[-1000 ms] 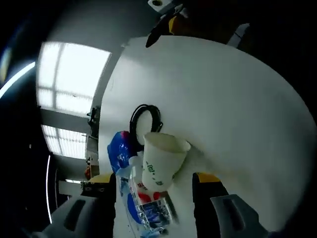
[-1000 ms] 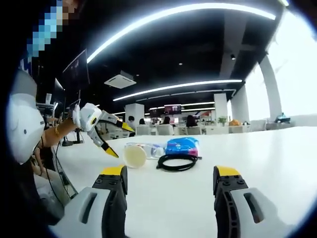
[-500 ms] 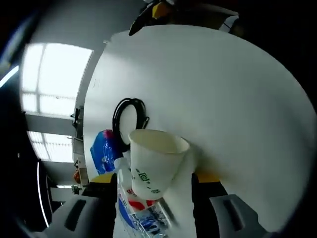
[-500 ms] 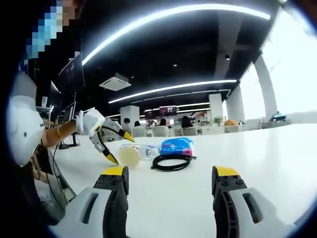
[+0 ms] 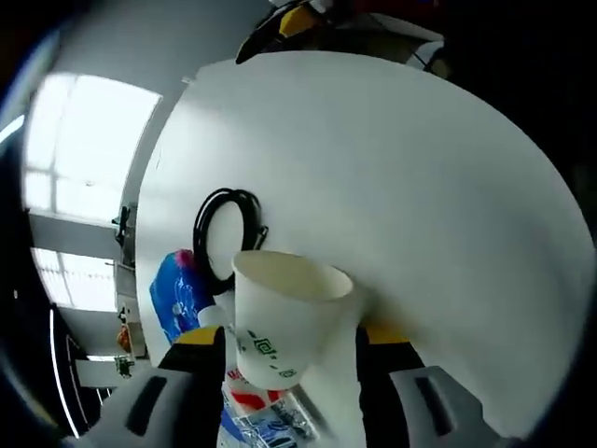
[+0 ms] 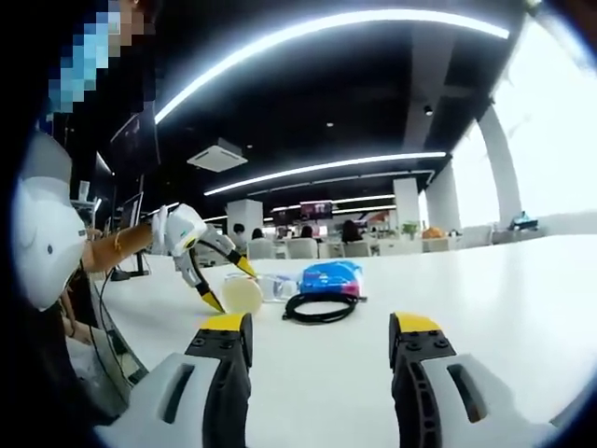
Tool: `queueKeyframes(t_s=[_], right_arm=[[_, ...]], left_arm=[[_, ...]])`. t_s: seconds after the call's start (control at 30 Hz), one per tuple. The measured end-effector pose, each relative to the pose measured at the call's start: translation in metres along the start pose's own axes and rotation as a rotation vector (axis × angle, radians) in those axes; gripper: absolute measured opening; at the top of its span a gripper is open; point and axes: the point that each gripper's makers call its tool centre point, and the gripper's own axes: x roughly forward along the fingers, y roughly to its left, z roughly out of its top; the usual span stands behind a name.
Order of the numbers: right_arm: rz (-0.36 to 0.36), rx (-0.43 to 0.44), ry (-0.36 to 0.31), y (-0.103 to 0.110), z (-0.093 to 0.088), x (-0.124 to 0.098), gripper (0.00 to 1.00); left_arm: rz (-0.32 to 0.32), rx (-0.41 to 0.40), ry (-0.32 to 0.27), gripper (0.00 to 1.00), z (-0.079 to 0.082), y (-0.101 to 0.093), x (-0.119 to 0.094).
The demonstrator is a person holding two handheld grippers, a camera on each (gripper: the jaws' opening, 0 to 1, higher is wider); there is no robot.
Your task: Arrange the tabletop items into an orderly group along one side of the table until the central work area is clear of visible clutter.
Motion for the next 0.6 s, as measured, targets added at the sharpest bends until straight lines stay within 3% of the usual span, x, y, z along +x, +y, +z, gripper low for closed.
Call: queueKeyframes(t_s=[0.37,0.47,0.6], right_arm=[[0.007,0.01,0.001,0.002,-0.002,0.0,0.57],[0.015,0.011,0.014,0.005,-0.006,0.002,0.57],[0.027,0.008,0.019,0.009,-0.008,0.002,0.56]], left_arm=[[-0.086,0.028,0.006,0.5,0.001,-0.003,0.004],[-0.133,0.057,0.017,0.44,0.002,-0.011,0.005],[-0.148,0.063,0.023,0.41,0.002,-0.013,0.005]])
